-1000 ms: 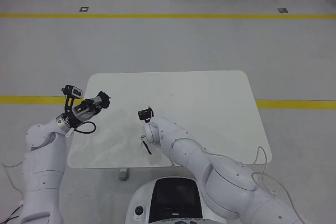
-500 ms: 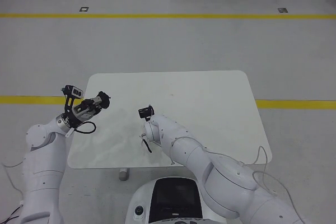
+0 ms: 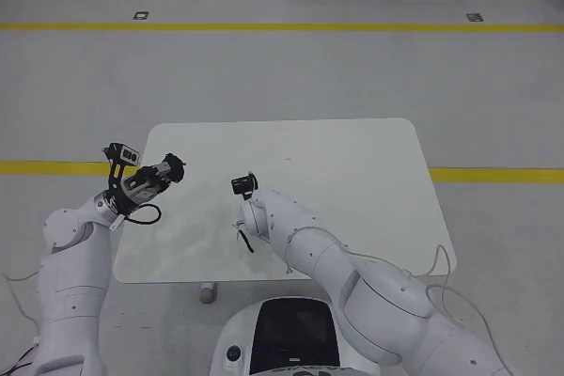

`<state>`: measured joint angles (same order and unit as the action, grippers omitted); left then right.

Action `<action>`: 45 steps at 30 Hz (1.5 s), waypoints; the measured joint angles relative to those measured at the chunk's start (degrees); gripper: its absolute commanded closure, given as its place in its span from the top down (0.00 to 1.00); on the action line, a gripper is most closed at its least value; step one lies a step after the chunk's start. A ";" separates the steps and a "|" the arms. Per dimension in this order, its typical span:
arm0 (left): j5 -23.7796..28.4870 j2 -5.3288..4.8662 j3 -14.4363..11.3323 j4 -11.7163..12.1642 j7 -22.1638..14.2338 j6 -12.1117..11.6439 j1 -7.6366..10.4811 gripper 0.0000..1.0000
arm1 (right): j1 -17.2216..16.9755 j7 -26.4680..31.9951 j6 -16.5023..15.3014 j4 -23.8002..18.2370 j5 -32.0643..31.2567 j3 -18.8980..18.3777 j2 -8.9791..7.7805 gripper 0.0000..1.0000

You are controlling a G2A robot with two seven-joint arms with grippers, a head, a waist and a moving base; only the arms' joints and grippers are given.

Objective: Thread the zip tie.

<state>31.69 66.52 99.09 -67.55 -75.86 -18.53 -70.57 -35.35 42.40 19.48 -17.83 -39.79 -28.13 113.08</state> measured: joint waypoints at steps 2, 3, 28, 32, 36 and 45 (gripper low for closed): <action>0.00 0.00 0.00 0.00 0.00 0.00 0.00 0.00 | 0.33 0.59 0.00 -0.63 0.20 -0.48 -0.04 0.00; 0.00 0.00 0.00 0.00 0.00 0.00 0.00 0.00 | 0.48 0.89 0.00 -0.94 0.27 -0.67 -0.06 0.00; 0.00 0.00 0.00 0.00 0.00 0.00 0.00 0.00 | -5.38 8.79 0.00 -24.75 -11.00 -15.32 -9.16 0.00; 0.00 0.00 0.00 0.00 0.00 0.00 0.00 0.00 | -13.12 10.08 0.00 -37.98 -17.66 -22.63 -11.81 0.00; 0.00 0.00 0.00 0.00 0.00 0.00 0.00 0.00 | -23.60 10.45 0.00 -54.63 -22.17 -29.32 -13.52 0.00; 0.00 0.00 0.00 0.00 0.00 0.00 0.00 0.00 | -23.79 10.38 -0.01 -55.25 -21.99 -29.50 -13.52 0.00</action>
<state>31.69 66.52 99.09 -67.55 -75.86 -18.53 -70.57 -59.14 52.78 19.47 -73.08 -61.78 -57.63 99.55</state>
